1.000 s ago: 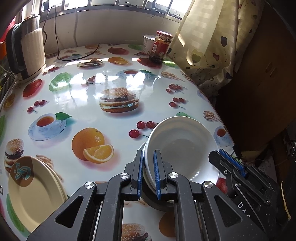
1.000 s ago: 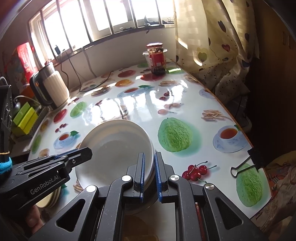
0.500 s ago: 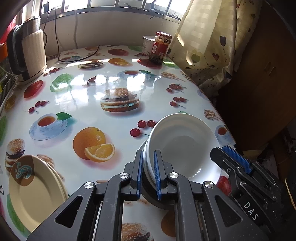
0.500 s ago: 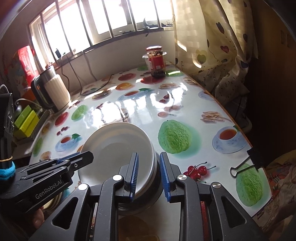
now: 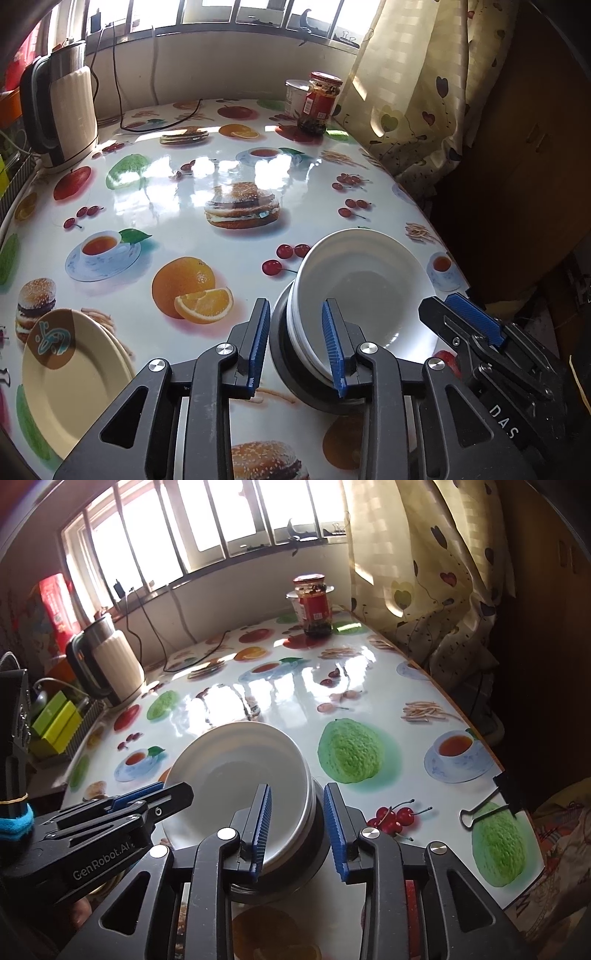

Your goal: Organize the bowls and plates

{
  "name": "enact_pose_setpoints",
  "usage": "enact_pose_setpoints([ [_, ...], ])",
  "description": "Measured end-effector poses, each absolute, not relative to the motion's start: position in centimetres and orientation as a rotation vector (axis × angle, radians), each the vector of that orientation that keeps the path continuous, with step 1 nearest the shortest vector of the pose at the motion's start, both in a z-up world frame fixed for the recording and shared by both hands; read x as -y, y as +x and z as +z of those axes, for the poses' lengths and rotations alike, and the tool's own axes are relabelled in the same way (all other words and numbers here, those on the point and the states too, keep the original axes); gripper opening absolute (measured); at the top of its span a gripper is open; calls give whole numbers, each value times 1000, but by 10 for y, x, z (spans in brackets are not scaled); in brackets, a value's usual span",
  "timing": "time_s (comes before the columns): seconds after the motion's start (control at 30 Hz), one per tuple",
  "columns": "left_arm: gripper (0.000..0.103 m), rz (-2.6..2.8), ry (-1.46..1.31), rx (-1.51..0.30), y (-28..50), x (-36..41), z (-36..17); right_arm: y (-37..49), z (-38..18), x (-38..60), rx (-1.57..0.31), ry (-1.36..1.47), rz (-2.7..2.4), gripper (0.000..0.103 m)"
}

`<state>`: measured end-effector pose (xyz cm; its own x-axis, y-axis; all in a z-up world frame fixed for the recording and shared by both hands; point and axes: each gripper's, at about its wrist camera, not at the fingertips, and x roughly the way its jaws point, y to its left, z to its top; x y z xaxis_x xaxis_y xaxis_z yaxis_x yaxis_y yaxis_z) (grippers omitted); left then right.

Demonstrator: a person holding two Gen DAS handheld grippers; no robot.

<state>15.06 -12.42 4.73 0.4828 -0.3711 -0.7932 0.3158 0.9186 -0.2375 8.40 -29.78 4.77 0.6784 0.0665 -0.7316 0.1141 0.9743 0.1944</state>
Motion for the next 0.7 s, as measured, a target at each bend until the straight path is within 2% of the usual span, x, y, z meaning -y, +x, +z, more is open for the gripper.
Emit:
enact_pose_setpoints([
  [0.2, 36, -423, -82, -944, 144, 116, 55, 77, 52, 300, -805, 244, -27, 34],
  [0.4, 36, -385, -130, -923, 138, 94, 54, 67, 57, 313, -765, 268, -48, 39],
  [0.7, 36, -358, -177, -969, 134, 80, 32, 49, 48, 342, -746, 320, -101, 39],
])
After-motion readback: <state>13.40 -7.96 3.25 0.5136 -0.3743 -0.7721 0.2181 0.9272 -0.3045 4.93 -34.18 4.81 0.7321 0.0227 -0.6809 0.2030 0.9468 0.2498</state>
